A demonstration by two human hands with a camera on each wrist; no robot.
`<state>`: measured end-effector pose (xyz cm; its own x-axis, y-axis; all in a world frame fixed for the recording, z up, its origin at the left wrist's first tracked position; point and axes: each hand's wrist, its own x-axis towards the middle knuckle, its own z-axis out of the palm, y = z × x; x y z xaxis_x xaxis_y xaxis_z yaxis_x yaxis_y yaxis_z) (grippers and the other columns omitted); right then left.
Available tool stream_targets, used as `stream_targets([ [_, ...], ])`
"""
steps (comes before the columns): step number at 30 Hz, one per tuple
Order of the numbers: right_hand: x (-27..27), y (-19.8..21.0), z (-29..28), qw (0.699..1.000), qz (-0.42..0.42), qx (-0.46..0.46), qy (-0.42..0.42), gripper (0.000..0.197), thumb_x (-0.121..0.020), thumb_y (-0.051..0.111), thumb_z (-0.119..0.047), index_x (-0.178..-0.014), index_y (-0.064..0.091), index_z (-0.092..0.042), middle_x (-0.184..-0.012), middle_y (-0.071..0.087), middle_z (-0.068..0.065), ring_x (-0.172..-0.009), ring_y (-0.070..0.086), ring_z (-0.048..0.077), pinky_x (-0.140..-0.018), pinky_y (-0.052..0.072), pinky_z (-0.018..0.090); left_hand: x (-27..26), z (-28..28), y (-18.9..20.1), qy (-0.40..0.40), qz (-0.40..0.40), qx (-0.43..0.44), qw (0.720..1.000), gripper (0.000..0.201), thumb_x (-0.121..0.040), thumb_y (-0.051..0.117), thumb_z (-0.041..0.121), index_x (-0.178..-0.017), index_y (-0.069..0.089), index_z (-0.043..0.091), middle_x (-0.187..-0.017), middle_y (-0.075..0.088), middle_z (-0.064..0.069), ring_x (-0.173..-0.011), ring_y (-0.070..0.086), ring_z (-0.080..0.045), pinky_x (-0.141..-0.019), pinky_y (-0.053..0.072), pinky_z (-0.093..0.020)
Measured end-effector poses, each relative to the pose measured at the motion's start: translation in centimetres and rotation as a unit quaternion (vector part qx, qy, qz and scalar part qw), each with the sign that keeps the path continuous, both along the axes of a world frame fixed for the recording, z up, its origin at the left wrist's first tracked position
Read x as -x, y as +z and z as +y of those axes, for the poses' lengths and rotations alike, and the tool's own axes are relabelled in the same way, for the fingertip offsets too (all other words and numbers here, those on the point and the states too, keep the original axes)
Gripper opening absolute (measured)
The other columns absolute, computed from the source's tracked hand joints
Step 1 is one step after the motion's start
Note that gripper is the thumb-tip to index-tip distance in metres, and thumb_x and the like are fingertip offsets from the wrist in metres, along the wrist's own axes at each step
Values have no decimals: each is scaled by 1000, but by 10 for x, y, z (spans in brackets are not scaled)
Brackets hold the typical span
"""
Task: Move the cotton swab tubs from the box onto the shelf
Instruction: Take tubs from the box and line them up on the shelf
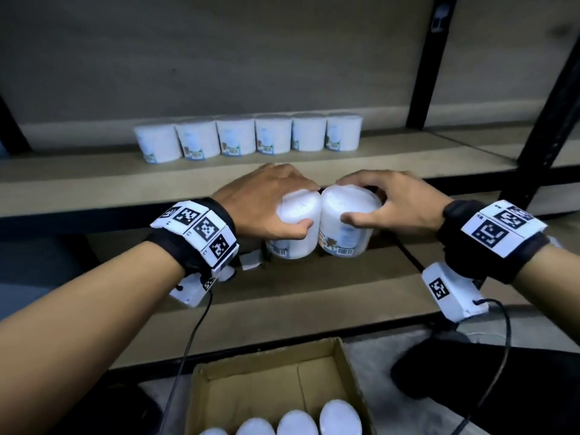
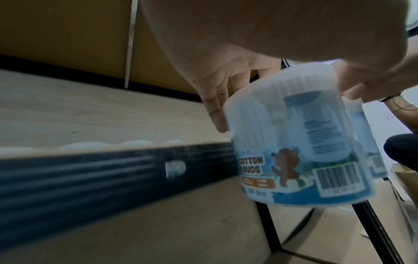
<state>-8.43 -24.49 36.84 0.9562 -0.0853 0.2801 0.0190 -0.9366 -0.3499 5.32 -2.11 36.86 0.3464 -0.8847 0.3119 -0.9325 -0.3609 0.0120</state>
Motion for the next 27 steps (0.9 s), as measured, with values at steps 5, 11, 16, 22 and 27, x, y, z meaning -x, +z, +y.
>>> stream_targets([
  [5, -5, 30, -16, 997, -36, 27, -63, 69, -65, 63, -74, -127, 55, -46, -119, 65, -15, -100, 60, 15, -88, 47, 27, -9, -20, 39, -8, -17, 15, 1000, 61, -78, 59, 63, -134, 49, 43, -129, 54, 11, -119, 47, -12, -102, 42, -34],
  [11, -17, 57, -35, 995, -58, 4, -87, 73, -62, 60, -76, -125, 56, -41, -118, 66, -10, -112, 59, 13, -99, 49, 34, -28, -47, 72, -16, 11, 30, 999, 63, -74, 54, 68, -131, 55, 42, -125, 57, 17, -117, 51, -6, -103, 42, -33],
  [16, -31, 75, -51, 993, -66, -36, -88, 71, -59, 65, -73, -122, 57, -41, -122, 65, -12, -117, 58, 7, -104, 46, 32, -44, -68, 87, 6, 20, 29, 999, 68, -70, 50, 73, -131, 55, 43, -118, 54, 20, -117, 51, -8, -104, 42, -33],
  [22, -47, 88, -71, 991, -67, -37, -106, 70, -55, 65, -75, -118, 56, -44, -119, 67, -9, -116, 59, 13, -104, 47, 37, -56, -91, 94, 27, 41, 29, 998, 68, -69, 51, 73, -130, 54, 43, -123, 56, 14, -116, 51, -10, -102, 44, -36],
  [27, -57, 87, -83, 990, -61, -27, -124, 69, -57, 63, -76, -117, 60, -40, -119, 67, -9, -116, 59, 14, -102, 48, 37, -63, -107, 92, 19, 45, 19, 999, 61, -76, 60, 62, -131, 56, 38, -133, 55, 13, -122, 49, -9, -98, 39, -26],
])
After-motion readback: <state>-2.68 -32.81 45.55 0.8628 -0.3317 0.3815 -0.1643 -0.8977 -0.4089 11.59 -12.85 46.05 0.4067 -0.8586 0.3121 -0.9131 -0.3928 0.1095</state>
